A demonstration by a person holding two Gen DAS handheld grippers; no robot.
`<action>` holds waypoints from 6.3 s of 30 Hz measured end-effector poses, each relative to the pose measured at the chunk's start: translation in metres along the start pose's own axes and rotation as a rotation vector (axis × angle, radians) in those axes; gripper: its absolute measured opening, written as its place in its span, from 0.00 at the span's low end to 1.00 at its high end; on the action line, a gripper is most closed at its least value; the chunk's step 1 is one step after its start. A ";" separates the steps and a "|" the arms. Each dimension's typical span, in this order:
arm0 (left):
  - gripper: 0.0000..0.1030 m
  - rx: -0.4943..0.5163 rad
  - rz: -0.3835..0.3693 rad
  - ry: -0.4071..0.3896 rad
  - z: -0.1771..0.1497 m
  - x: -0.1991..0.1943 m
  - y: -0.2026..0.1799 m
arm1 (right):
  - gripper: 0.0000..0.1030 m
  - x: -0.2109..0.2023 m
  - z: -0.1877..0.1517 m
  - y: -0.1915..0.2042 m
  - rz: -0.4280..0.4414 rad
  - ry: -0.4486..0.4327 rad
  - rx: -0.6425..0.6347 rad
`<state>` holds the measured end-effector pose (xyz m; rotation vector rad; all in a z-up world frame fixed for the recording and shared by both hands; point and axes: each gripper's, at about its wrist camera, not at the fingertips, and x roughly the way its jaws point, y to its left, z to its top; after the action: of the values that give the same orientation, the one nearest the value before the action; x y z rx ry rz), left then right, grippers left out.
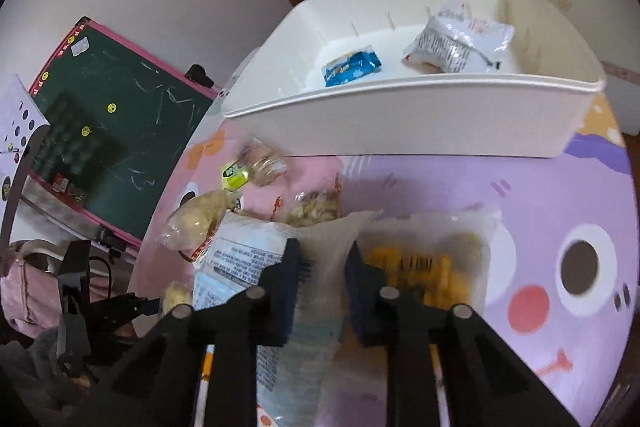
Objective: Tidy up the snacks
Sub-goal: 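Grasp the clear puffed-cake bag with the left gripper while the right grasps the blue-labelled packet, then carry both packets into the white bin and release them, then move both grippers back over the snacks beside the bin, then grasp the puffed-cake bag with the left gripper while the right grasps the yellow-cake packet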
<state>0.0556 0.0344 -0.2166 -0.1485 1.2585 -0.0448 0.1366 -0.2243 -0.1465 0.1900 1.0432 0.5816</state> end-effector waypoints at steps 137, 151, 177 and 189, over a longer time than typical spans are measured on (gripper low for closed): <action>0.93 0.026 0.099 -0.416 0.008 -0.108 0.026 | 0.65 -0.086 -0.079 0.038 -0.489 -0.254 0.117; 0.93 -0.031 0.022 -0.281 0.050 -0.052 0.027 | 0.65 -0.040 -0.061 0.013 -0.451 -0.148 0.136; 0.92 -0.126 0.024 -0.114 0.095 0.031 0.021 | 0.88 0.041 -0.022 -0.015 -0.439 0.014 0.071; 0.52 -0.064 0.034 -0.146 0.089 0.024 0.011 | 0.79 0.044 -0.031 -0.012 -0.446 0.007 0.070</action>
<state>0.1469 0.0502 -0.2145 -0.1819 1.1168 0.0351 0.1308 -0.2145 -0.2007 0.0131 1.0713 0.1425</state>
